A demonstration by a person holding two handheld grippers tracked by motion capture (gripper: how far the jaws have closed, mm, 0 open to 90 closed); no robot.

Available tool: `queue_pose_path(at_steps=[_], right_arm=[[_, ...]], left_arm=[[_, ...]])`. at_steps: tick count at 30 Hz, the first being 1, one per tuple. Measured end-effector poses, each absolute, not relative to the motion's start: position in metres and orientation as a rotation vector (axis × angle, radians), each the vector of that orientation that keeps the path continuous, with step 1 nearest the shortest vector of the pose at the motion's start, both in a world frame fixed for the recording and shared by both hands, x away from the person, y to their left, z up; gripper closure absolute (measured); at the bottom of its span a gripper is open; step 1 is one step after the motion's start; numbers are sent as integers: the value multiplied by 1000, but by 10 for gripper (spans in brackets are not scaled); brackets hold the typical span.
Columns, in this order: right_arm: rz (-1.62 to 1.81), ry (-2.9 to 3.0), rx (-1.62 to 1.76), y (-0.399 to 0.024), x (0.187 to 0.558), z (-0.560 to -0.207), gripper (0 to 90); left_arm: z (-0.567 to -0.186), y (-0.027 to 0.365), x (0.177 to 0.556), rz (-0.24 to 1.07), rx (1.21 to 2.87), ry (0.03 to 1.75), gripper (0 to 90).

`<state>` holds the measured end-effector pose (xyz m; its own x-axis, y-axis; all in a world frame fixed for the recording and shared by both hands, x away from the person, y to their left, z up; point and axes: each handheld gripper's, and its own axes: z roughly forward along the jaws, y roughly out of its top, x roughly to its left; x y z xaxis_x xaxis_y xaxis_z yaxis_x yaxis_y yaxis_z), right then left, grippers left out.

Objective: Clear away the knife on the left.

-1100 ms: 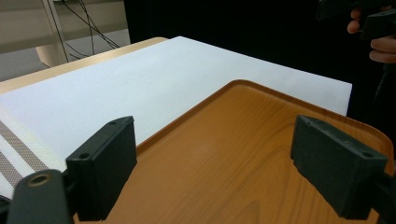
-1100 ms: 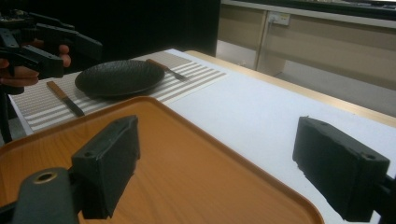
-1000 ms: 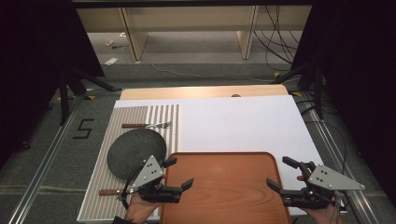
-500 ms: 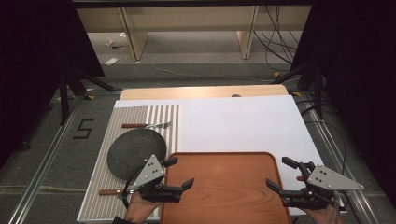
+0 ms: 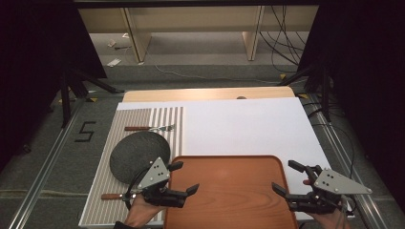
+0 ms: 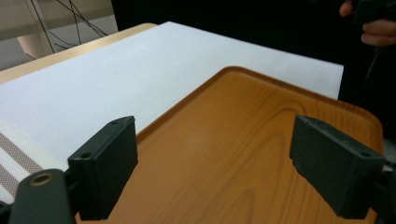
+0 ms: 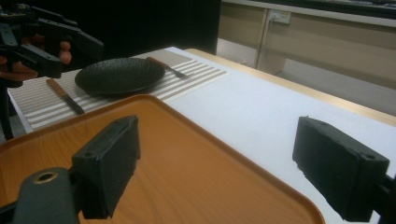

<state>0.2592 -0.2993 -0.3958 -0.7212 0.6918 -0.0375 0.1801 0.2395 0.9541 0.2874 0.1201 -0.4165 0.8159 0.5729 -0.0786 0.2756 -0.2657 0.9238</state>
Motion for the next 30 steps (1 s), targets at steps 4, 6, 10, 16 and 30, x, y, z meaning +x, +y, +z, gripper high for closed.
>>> queue_pose_path(at_steps=[4,6,10,16,30], right_arm=[[1492,2061,799,-300,259,-396,161],[1491,2061,797,-300,259,-396,162],[1493,2057,797,-299,259,-396,161],[1488,2061,799,-300,260,-396,162],[1488,2054,808,-301,260,-396,162]], left_arm=[[-416,120,288,333,1883,651,150],[-416,121,288,349,1897,652,150],[-415,124,290,348,1917,664,150],[-413,127,294,343,1968,664,150],[-410,141,297,314,2114,648,154]])
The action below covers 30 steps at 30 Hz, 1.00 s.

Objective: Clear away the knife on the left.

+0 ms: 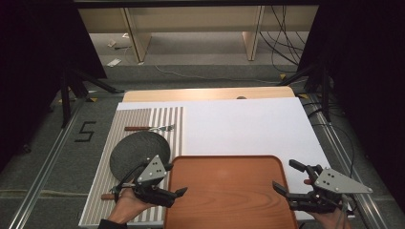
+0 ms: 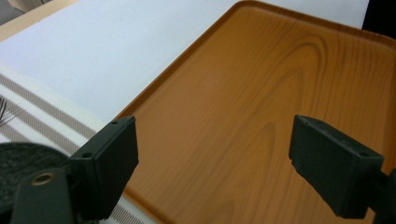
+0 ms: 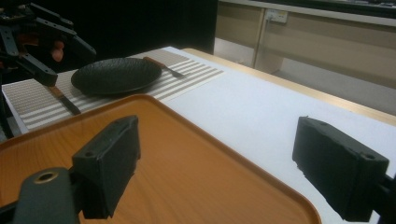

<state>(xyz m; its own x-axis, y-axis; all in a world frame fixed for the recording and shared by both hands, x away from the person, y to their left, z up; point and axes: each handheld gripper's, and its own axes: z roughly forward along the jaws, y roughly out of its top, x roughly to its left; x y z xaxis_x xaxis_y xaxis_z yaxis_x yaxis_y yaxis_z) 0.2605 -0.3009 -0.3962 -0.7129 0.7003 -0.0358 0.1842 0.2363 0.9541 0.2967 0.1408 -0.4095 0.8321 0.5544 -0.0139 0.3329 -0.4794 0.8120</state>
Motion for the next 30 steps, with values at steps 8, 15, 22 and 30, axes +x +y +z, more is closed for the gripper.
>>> queue_pose_path(at_steps=[8,15,22,30], right_arm=[[1484,2053,811,-301,261,-397,162],[1482,2057,811,-300,261,-397,162],[1485,2059,816,-301,261,-397,162],[1483,2061,820,-300,261,-397,162]], left_arm=[[-408,162,296,310,2196,685,154],[-408,178,294,290,2303,714,154],[-419,200,293,309,2423,767,164],[-421,216,288,288,2514,795,170]])
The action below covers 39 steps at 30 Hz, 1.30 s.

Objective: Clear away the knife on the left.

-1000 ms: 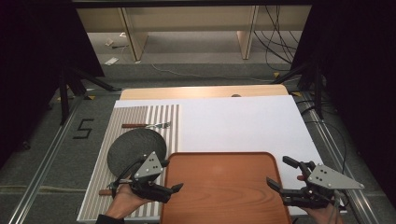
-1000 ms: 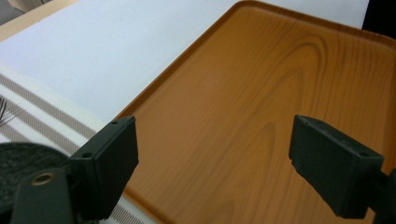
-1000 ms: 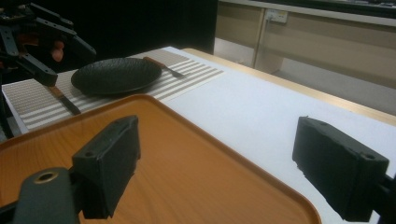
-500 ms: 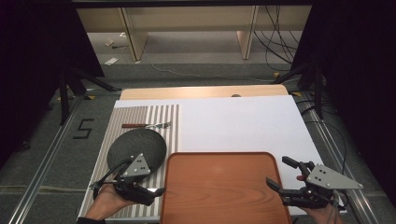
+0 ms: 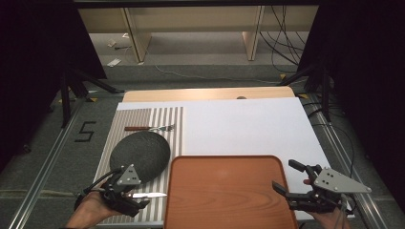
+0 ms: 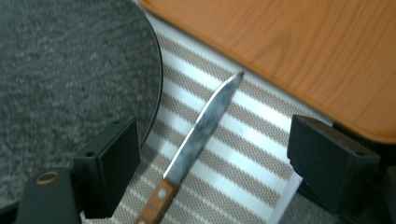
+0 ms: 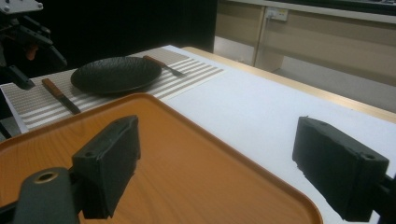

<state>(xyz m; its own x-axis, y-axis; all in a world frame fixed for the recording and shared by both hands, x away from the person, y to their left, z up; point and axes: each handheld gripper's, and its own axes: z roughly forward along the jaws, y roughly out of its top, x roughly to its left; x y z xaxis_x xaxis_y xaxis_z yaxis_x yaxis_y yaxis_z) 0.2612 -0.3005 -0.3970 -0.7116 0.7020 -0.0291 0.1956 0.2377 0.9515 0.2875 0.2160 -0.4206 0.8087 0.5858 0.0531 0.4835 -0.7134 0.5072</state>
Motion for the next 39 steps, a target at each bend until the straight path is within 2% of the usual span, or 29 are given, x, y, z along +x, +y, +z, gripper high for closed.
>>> queue_pose_path(at_steps=[16,24,25,31,37,39], right_arm=[[1479,2066,816,-300,262,-397,163],[1479,2068,810,-299,262,-397,164],[1478,2068,810,-299,262,-397,164],[1478,2068,804,-299,262,-398,166],[1473,2077,803,-299,262,-397,168],[1473,2078,803,-299,262,-398,169]], left_arm=[[-438,243,295,251,2675,903,200],[-449,249,303,233,2705,967,289],[-450,249,304,224,2712,965,320],[-458,242,308,211,2778,904,358],[-460,237,314,215,2806,889,433],[-461,236,314,202,2809,891,482]])
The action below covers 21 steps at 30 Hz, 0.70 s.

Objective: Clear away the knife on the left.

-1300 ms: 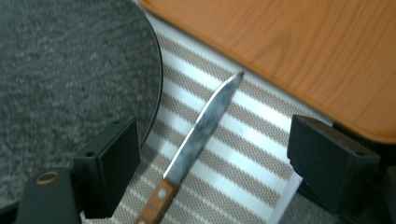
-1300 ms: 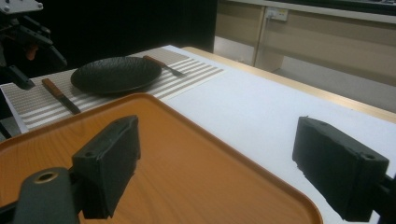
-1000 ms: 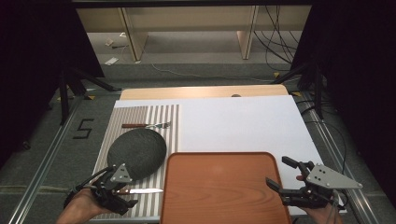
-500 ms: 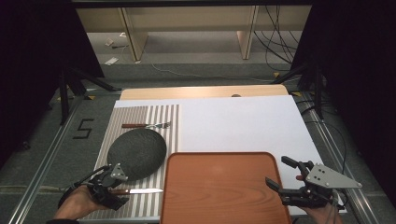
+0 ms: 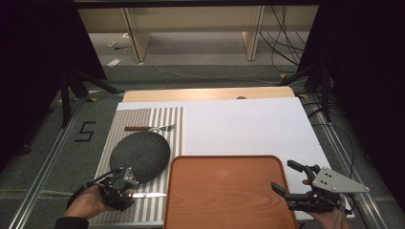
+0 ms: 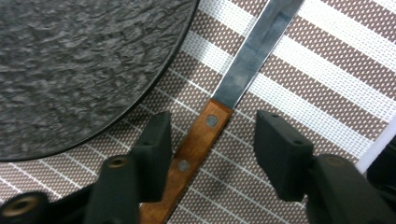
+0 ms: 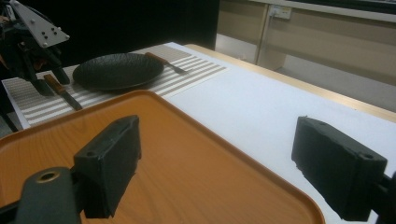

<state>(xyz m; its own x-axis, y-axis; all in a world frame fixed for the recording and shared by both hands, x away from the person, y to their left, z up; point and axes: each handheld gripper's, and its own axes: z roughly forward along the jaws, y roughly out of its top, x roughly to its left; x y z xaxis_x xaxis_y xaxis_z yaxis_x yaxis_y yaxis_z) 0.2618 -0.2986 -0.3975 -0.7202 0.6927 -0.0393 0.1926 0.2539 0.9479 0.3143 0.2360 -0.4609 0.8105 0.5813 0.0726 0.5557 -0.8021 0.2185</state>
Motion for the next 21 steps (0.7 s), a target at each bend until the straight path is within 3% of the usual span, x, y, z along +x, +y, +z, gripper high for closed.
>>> queue_pose_path(at_steps=[13,15,21], right_arm=[[1473,2077,801,-298,262,-397,170],[1474,2078,800,-298,262,-397,170],[1473,2080,802,-298,262,-397,171]], left_arm=[[-459,229,328,35,2897,921,675],[-459,228,330,17,2910,941,747],[-459,228,330,14,2904,944,765]])
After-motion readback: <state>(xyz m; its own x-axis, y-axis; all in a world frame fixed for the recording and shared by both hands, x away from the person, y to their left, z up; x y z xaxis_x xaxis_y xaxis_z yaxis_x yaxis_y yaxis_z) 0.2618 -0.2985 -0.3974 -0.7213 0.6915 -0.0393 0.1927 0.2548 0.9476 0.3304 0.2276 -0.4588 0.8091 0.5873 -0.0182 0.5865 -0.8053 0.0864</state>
